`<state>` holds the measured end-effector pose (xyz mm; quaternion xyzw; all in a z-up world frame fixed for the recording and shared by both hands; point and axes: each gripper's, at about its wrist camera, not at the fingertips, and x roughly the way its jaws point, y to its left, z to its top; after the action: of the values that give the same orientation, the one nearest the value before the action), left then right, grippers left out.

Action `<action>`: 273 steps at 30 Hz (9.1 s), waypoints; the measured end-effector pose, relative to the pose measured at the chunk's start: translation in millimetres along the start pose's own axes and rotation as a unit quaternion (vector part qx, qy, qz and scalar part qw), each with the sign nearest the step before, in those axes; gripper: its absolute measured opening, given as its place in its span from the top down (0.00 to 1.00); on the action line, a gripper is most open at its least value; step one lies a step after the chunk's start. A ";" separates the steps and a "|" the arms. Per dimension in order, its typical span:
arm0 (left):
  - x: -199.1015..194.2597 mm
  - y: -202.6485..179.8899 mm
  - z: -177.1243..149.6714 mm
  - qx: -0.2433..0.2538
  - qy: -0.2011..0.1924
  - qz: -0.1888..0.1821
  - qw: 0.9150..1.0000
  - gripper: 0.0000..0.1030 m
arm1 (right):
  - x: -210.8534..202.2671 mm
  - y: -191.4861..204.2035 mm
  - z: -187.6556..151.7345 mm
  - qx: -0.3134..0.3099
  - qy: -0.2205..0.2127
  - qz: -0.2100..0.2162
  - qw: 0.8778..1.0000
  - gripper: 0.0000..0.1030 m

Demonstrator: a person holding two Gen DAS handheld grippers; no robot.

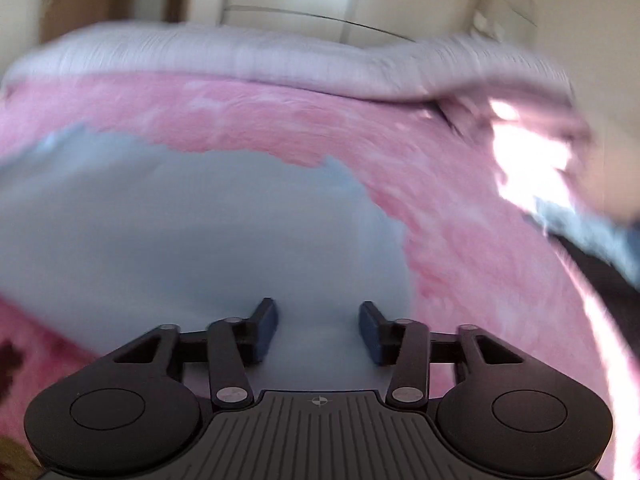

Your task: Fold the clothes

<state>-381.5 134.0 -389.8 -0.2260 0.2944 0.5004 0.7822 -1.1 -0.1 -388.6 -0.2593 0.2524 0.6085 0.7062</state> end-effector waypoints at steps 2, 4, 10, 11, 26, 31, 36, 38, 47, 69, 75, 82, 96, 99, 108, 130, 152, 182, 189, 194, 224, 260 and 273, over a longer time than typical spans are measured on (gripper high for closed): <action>-5.7 0.9 4.3 -0.011 0.000 0.006 1.000 0.98 | 0.1 -16.1 0.4 0.034 0.005 -0.010 0.999 0.53; -15.0 -7.2 14.1 -0.026 -0.014 -0.008 1.000 0.95 | -6.3 -11.6 7.8 0.035 -0.004 -0.020 0.999 0.53; 1.3 -80.1 32.9 0.044 -0.011 -0.092 0.995 0.94 | -8.9 48.5 30.7 -0.021 -0.046 0.070 0.996 0.53; 9.0 -92.4 32.1 0.056 -0.007 -0.098 0.994 0.91 | -1.8 60.4 31.5 -0.037 -0.042 0.080 0.995 0.53; -5.8 -45.8 22.9 -0.002 -0.026 -0.044 0.999 0.95 | -7.6 17.5 20.6 0.060 -0.038 0.042 0.997 0.77; -16.3 -19.7 -12.4 -0.051 -0.005 -0.011 0.999 0.93 | -20.0 4.7 -13.3 0.081 -0.007 0.007 0.997 0.70; -55.0 -35.2 -3.0 -0.060 0.005 0.018 0.998 0.85 | -40.0 12.6 -7.3 0.082 0.011 -0.013 0.996 0.67; -68.0 -48.5 -3.3 -0.048 0.013 0.029 0.998 0.81 | -50.2 20.4 -6.4 0.091 0.018 -0.012 0.996 0.45; -110.3 -95.4 -29.3 0.003 0.047 0.052 0.998 0.73 | -92.1 53.3 -19.5 0.103 0.058 -0.005 0.993 0.30; -234.1 -135.1 -61.3 0.056 -0.045 0.048 0.996 0.63 | -208.0 86.4 -43.0 0.086 -0.006 -0.010 0.996 0.30; -244.9 -137.9 -63.4 0.058 -0.053 0.050 0.996 0.63 | -217.9 86.5 -47.2 0.090 -0.011 -0.006 0.996 0.30; -239.6 -135.7 -64.2 0.059 -0.044 0.053 0.996 0.63 | -216.0 87.1 -48.4 0.092 -0.008 -0.002 0.996 0.30; -197.6 -124.4 -51.2 0.042 -0.002 0.040 0.998 0.63 | -176.9 82.1 -40.9 0.090 0.027 -0.013 0.996 0.30; -184.4 -118.5 -47.8 0.028 0.010 0.029 0.999 0.63 | -166.1 78.6 -38.5 0.089 0.034 -0.020 0.995 0.30; -147.6 -90.9 -36.2 -0.021 0.033 0.024 0.999 0.63 | -128.3 68.1 -34.9 0.093 0.065 -0.029 0.993 0.30; -17.2 23.4 -35.4 -0.444 0.045 -0.084 0.891 0.58 | -19.4 -69.1 -75.7 0.610 0.022 0.137 0.780 0.31; -73.6 2.3 -58.6 -0.349 0.030 -0.104 0.931 0.94 | -46.2 -79.1 -68.9 0.517 0.016 0.104 0.850 0.92; -123.1 26.3 -88.1 -0.328 0.005 -0.032 0.944 0.85 | -91.1 -105.6 -132.2 0.553 0.030 0.113 0.825 0.66; -140.7 -23.9 -60.3 -0.186 -0.014 -0.082 0.979 0.85 | -90.9 -101.9 -134.1 0.561 0.017 0.107 0.820 0.65; -123.6 -76.5 -54.9 -0.110 0.004 -0.132 0.985 0.85 | -90.5 -99.8 -133.3 0.561 0.013 0.107 0.821 0.65; -103.4 -21.1 -56.3 -0.208 0.050 -0.151 0.965 0.92 | -115.5 73.2 -7.9 0.004 -0.059 -0.066 0.996 0.90; 1.9 -2.2 -22.3 -0.363 0.135 -0.309 0.869 0.63 | -7.0 40.4 34.9 0.120 0.196 0.109 0.967 0.50; -29.9 -7.9 0.2 -0.271 0.045 -0.281 0.919 0.94 | -3.2 66.4 39.0 0.075 0.191 0.129 0.970 0.53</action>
<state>-384.0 111.6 -368.6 -0.5250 0.1068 0.3095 0.7856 -65.7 32.1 -361.6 -0.2826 0.4591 0.6130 0.5776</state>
